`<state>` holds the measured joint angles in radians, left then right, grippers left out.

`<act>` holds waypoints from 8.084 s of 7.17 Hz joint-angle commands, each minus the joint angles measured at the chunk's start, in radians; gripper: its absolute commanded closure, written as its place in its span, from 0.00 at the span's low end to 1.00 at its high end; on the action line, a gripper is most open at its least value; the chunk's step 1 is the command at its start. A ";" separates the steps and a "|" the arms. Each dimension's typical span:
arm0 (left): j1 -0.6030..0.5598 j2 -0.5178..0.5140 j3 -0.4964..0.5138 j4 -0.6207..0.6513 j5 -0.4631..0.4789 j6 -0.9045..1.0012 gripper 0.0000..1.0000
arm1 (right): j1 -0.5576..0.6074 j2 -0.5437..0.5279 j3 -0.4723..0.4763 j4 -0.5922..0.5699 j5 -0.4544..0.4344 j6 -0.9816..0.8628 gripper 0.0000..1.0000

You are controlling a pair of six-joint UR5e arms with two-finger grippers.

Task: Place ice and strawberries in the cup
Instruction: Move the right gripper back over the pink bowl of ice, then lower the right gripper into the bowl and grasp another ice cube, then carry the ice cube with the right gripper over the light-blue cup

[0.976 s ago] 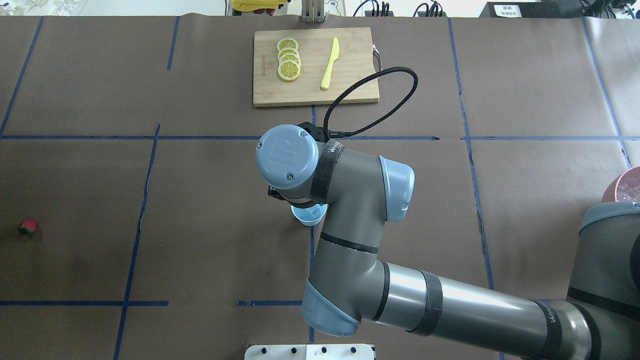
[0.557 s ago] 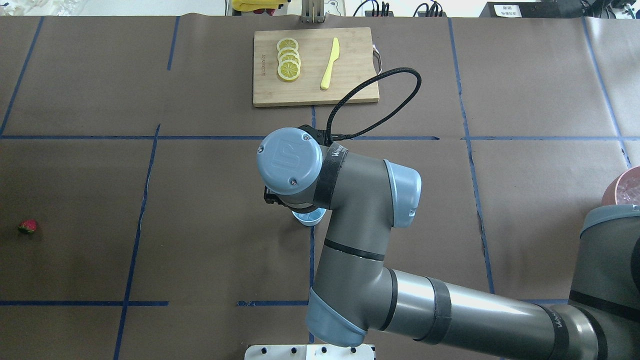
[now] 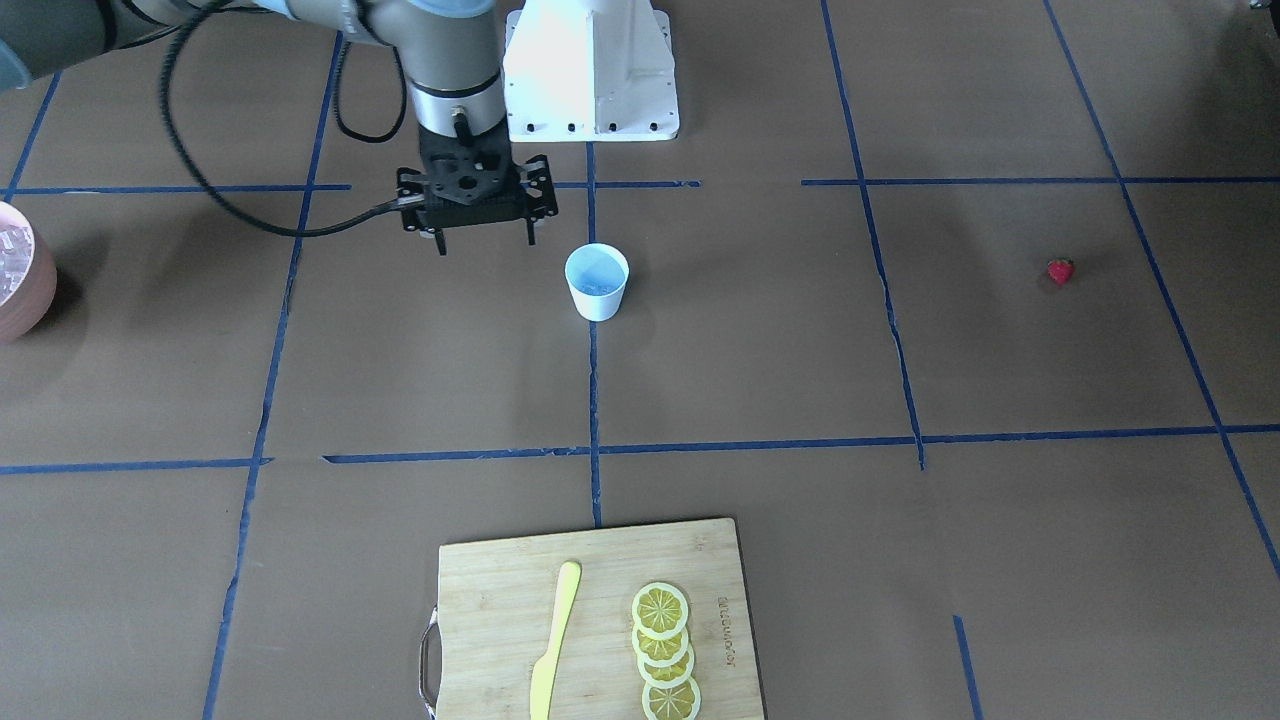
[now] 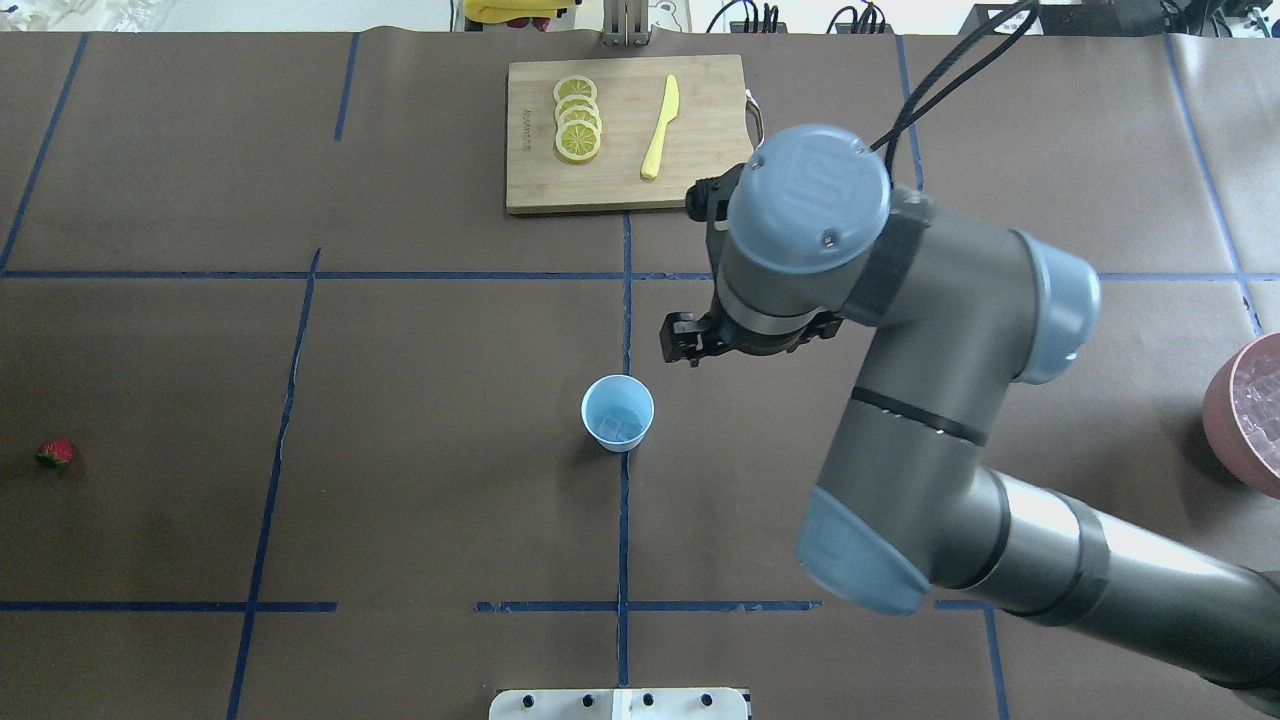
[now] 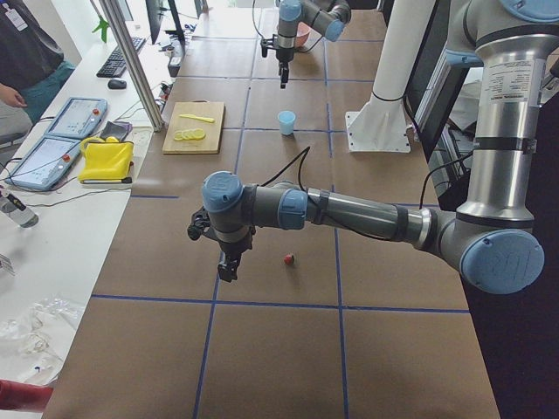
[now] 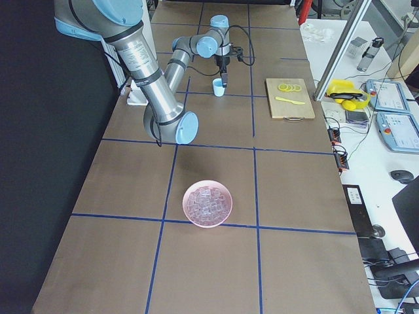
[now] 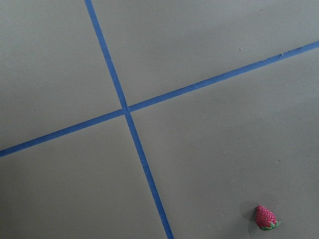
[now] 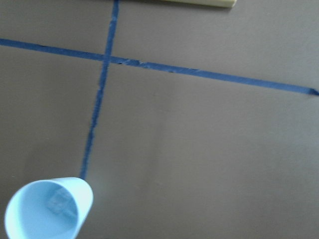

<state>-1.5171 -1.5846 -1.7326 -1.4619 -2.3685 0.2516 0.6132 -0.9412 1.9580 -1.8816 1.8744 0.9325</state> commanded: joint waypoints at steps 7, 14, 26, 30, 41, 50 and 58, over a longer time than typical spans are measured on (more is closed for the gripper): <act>0.000 0.000 0.001 0.000 0.000 0.000 0.00 | 0.589 -0.810 0.124 0.371 0.379 -0.918 0.03; 0.000 0.000 -0.005 0.000 0.000 0.000 0.00 | 0.649 -0.964 -0.238 0.815 0.367 -1.044 0.07; 0.000 0.000 -0.005 0.000 0.000 0.000 0.00 | 0.626 -0.962 -0.246 0.806 0.361 -1.049 0.36; 0.000 0.000 -0.005 0.000 0.000 0.002 0.00 | 0.628 -0.959 -0.231 0.808 0.365 -1.058 0.99; 0.000 0.000 -0.007 0.000 0.000 0.003 0.00 | 0.354 -0.350 0.036 0.301 0.326 -0.249 1.00; 0.000 0.000 -0.001 0.000 0.000 0.002 0.00 | -0.154 0.272 -0.311 0.119 -0.121 0.360 1.00; 0.003 0.000 0.001 0.000 0.000 0.002 0.00 | -0.202 0.246 -0.332 0.116 -0.152 0.381 0.04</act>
<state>-1.5146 -1.5846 -1.7325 -1.4619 -2.3685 0.2531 0.4117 -0.6938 1.6226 -1.7656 1.7218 1.3125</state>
